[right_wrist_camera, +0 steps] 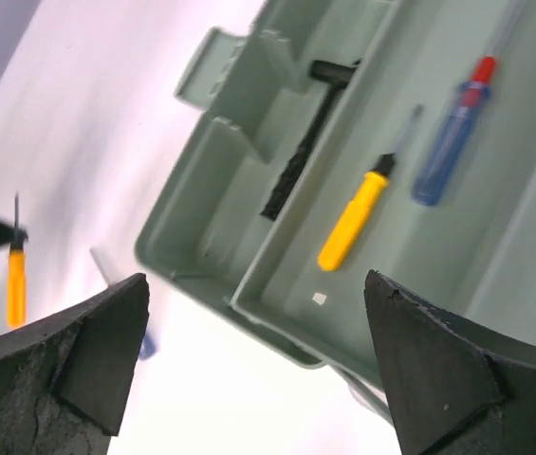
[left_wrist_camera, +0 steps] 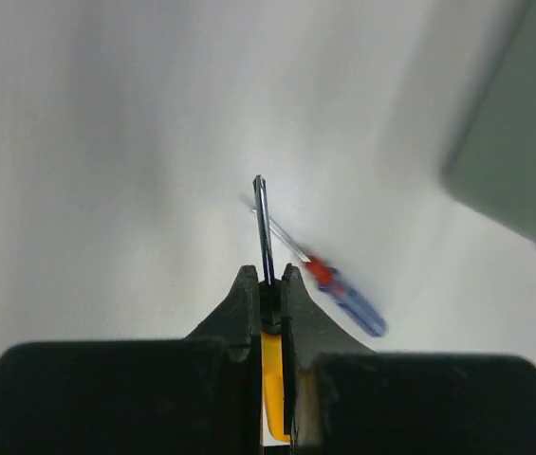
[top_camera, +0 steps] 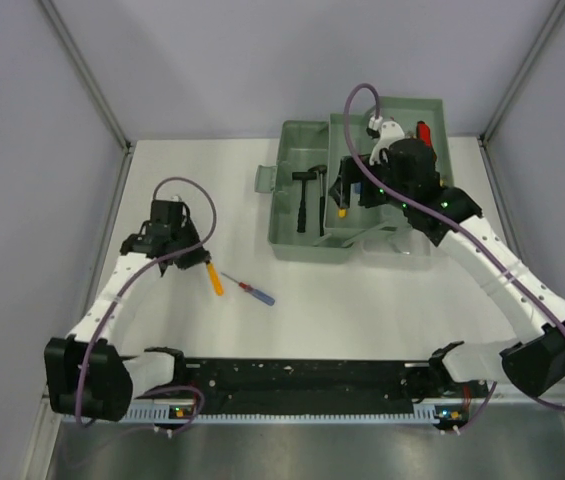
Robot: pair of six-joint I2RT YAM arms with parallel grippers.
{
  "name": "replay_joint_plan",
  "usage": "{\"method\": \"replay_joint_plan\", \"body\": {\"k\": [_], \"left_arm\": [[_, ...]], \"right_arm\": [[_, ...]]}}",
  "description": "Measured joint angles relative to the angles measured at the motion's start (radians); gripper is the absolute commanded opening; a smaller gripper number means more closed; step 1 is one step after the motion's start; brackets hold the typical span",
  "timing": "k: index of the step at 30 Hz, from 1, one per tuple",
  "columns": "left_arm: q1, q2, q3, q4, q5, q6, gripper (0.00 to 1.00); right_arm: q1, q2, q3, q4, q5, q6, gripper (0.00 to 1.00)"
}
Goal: Pack the tool kit
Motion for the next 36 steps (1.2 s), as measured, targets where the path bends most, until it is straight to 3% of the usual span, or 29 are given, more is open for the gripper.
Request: {"method": "replay_joint_plan", "body": {"k": [5, 9, 13, 18, 27, 33, 36], "left_arm": [[-0.013, -0.195, 0.108, 0.042, 0.251, 0.04, 0.0], [-0.039, -0.28, 0.183, 0.119, 0.436, 0.033, 0.0], [-0.076, -0.322, 0.199, 0.231, 0.567, -0.004, 0.0], [-0.134, -0.346, 0.198, 0.355, 0.645, -0.059, 0.0], [-0.173, -0.367, 0.177, 0.497, 0.676, -0.145, 0.0], [-0.183, -0.377, 0.166, 0.553, 0.689, -0.179, 0.0], [-0.184, -0.377, 0.163, 0.563, 0.692, -0.186, 0.02]], "right_arm": [[-0.001, -0.042, -0.037, 0.025, -0.23, -0.057, 0.96], [0.006, -0.051, -0.048, 0.062, -0.513, -0.094, 0.96], [0.108, -0.056, -0.102, 0.109, -0.706, -0.127, 0.96], [0.287, -0.045, -0.119, 0.175, -0.793, -0.109, 0.92], [0.323, 0.015, -0.201, 0.496, -0.731, 0.135, 0.86], [0.346, 0.041, -0.203, 0.605, -0.689, 0.227, 0.64], [0.35, 0.051, -0.201, 0.629, -0.681, 0.253, 0.35]]}}
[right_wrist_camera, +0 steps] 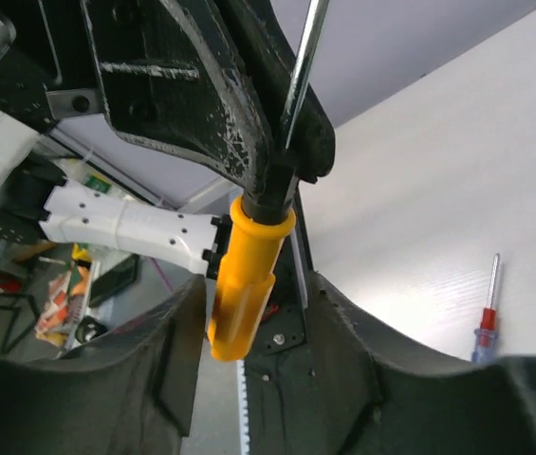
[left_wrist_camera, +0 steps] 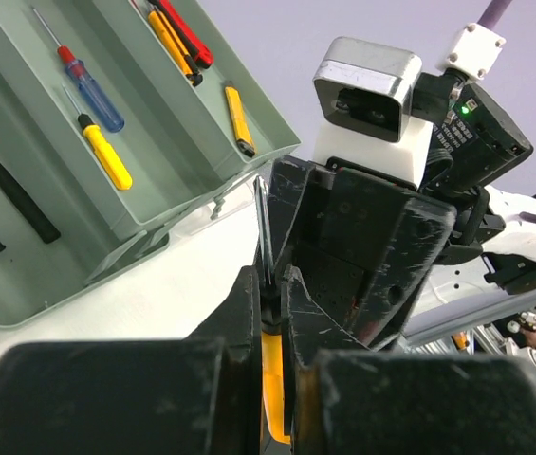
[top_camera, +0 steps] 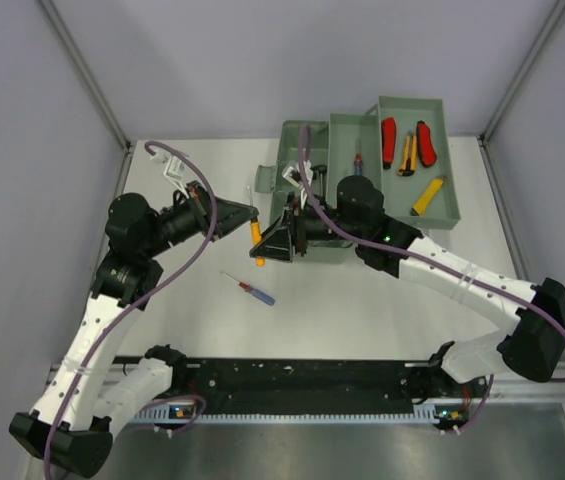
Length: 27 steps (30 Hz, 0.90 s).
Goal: Pack the tool kit
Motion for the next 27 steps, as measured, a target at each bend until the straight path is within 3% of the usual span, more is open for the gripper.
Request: {"method": "replay_joint_plan", "body": {"k": [2, 4, 6, 8, 18, 23, 27], "left_arm": [[0.0, 0.0, -0.002, 0.002, 0.0, -0.002, 0.12], [0.0, 0.0, -0.003, 0.001, -0.002, 0.007, 0.41], [0.0, -0.001, -0.003, 0.0, 0.0, 0.014, 0.6], [0.0, -0.002, -0.003, -0.005, 0.0, 0.021, 0.7], [-0.001, -0.015, 0.022, -0.187, -0.101, 0.197, 0.98], [-0.002, -0.047, 0.021, -0.306, -0.301, 0.326, 0.98], [-0.002, -0.056, -0.002, -0.333, -0.432, 0.388, 0.99]], "right_arm": [[0.0, 0.008, 0.002, 0.003, 0.004, 0.011, 0.16], [0.001, 0.017, 0.003, 0.002, 0.004, 0.017, 0.04], [0.002, 0.021, 0.003, -0.007, 0.009, 0.021, 0.0], [0.002, 0.023, 0.009, -0.026, 0.021, 0.013, 0.0], [-0.001, 0.023, 0.08, -0.223, 0.188, -0.124, 0.0], [-0.043, 0.023, 0.123, -0.35, 0.279, -0.183, 0.0], [-0.151, 0.023, 0.158, -0.443, 0.393, -0.212, 0.0]]}}
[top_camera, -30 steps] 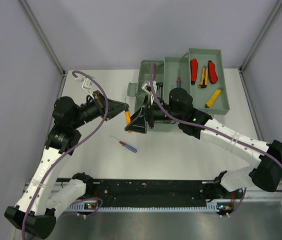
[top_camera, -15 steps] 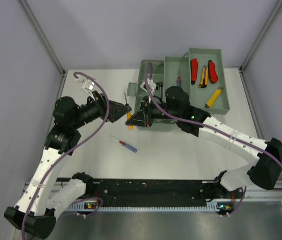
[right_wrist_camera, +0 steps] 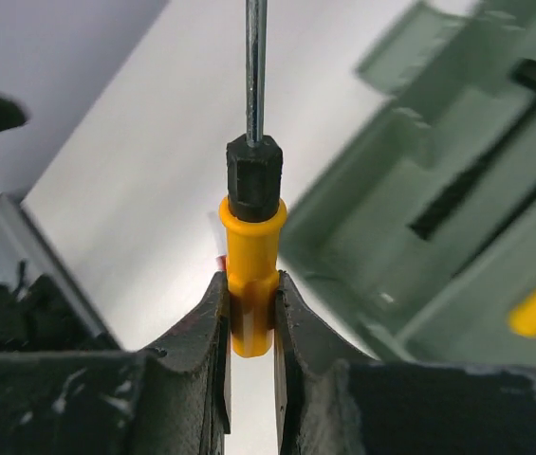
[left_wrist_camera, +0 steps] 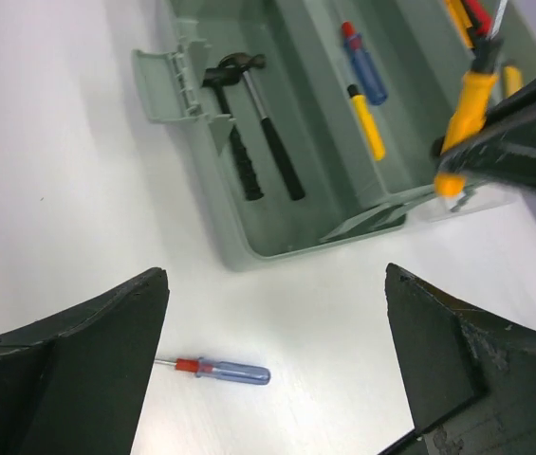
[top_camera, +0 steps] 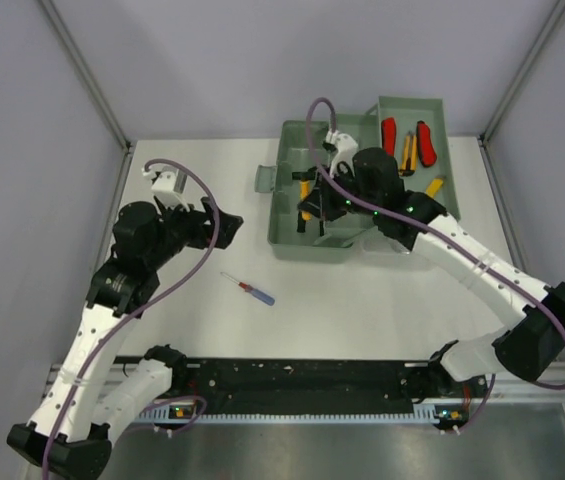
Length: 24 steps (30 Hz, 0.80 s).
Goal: Pack the tool kit
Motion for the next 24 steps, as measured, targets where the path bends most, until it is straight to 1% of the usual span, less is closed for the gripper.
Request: {"method": "replay_joint_plan", "body": {"k": [4, 8, 12, 15, 18, 21, 24], "left_arm": [[0.0, 0.01, -0.043, -0.005, -0.064, 0.029, 0.99], [0.0, 0.029, -0.072, -0.005, -0.078, 0.037, 0.99], [0.0, 0.037, -0.075, -0.002, -0.075, 0.037, 0.98], [0.0, 0.042, -0.075, 0.001, -0.075, 0.037, 0.98], [0.0, 0.047, -0.075, 0.001, -0.075, 0.037, 0.98], [0.0, 0.048, -0.075, 0.0, -0.074, 0.037, 0.98], [0.0, 0.048, -0.075, 0.0, -0.071, 0.037, 0.98]], "right_arm": [[-0.097, 0.015, 0.032, -0.069, 0.166, -0.028, 0.0], [-0.155, 0.08, 0.084, -0.116, 0.322, -0.055, 0.0], [-0.186, 0.188, 0.157, -0.147, 0.407, -0.075, 0.0], [-0.201, 0.283, 0.231, -0.162, 0.444, -0.079, 0.0], [-0.219, 0.376, 0.302, -0.175, 0.461, -0.077, 0.04], [-0.244, 0.451, 0.358, -0.19, 0.454, -0.059, 0.11], [-0.276, 0.504, 0.384, -0.197, 0.436, -0.034, 0.22]]}}
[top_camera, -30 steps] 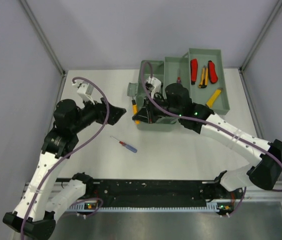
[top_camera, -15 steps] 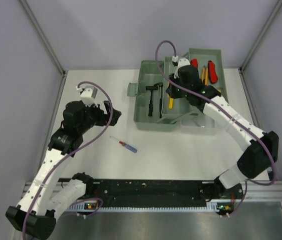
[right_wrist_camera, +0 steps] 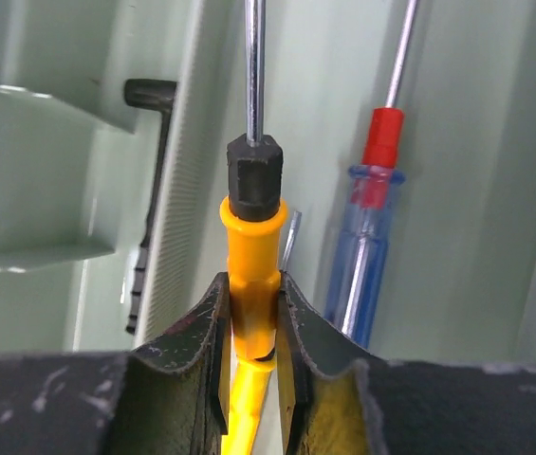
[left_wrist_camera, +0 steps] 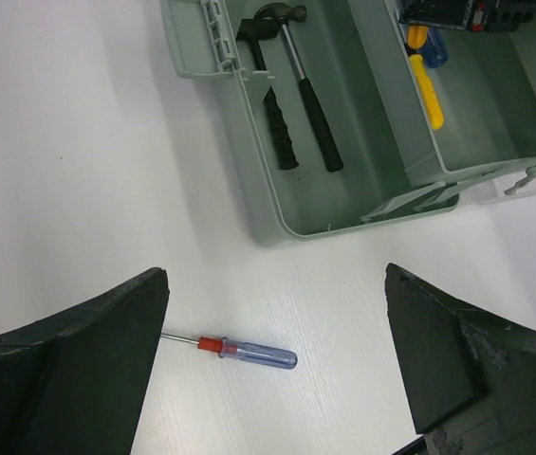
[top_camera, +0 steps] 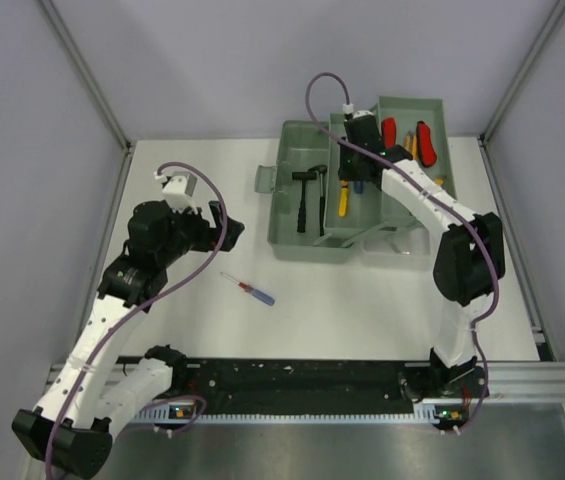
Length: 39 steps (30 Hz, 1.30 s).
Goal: Pack the tool kit
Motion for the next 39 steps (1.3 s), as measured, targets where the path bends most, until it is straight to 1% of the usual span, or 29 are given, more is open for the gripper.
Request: {"method": "replay_joint_plan", "body": {"k": [3, 4, 7, 10, 13, 15, 16, 19, 22, 24, 27, 32, 39], "left_arm": [[0.0, 0.001, 0.0, 0.0, 0.002, -0.002, 0.98], [0.0, 0.003, 0.0, 0.0, 0.002, -0.003, 0.97], [0.0, 0.022, 0.0, 0.0, -0.006, -0.02, 0.97], [0.0, 0.064, 0.0, -0.011, -0.039, -0.059, 0.96], [0.0, 0.138, 0.0, -0.039, -0.087, -0.132, 0.87], [0.003, 0.208, 0.0, -0.059, -0.096, -0.176, 0.82], [0.004, 0.255, -0.001, -0.066, -0.095, -0.202, 0.77], [0.005, 0.415, -0.005, -0.081, -0.057, -0.265, 0.67], [0.005, 0.529, -0.01, -0.084, -0.023, -0.312, 0.6], [0.005, 0.587, -0.014, -0.084, -0.01, -0.347, 0.58], [0.004, 0.625, -0.027, -0.084, -0.006, -0.387, 0.57], [-0.002, 0.623, -0.071, -0.083, -0.026, -0.448, 0.58], [-0.071, 0.573, -0.12, -0.075, -0.065, -0.526, 0.61]], "right_arm": [[-0.019, 0.027, 0.01, -0.006, -0.011, 0.015, 0.35], [-0.021, 0.028, 0.01, -0.011, -0.012, 0.02, 0.38], [-0.026, 0.028, 0.011, -0.015, -0.023, 0.03, 0.41], [-0.026, 0.027, 0.011, -0.015, -0.03, 0.035, 0.41], [-0.026, 0.009, 0.007, -0.023, -0.042, 0.044, 0.42], [-0.026, -0.032, -0.011, -0.025, -0.056, 0.048, 0.42], [-0.026, -0.058, -0.023, -0.025, -0.063, 0.05, 0.42], [-0.026, -0.169, -0.073, -0.03, -0.103, 0.055, 0.42], [-0.026, -0.263, -0.121, -0.031, -0.13, 0.056, 0.43], [-0.026, -0.324, -0.16, -0.036, -0.145, 0.061, 0.43], [-0.026, -0.384, -0.209, -0.041, -0.159, 0.066, 0.43], [-0.026, -0.422, -0.266, -0.046, -0.171, 0.071, 0.44], [-0.026, -0.445, -0.294, -0.057, -0.208, 0.071, 0.45]]}}
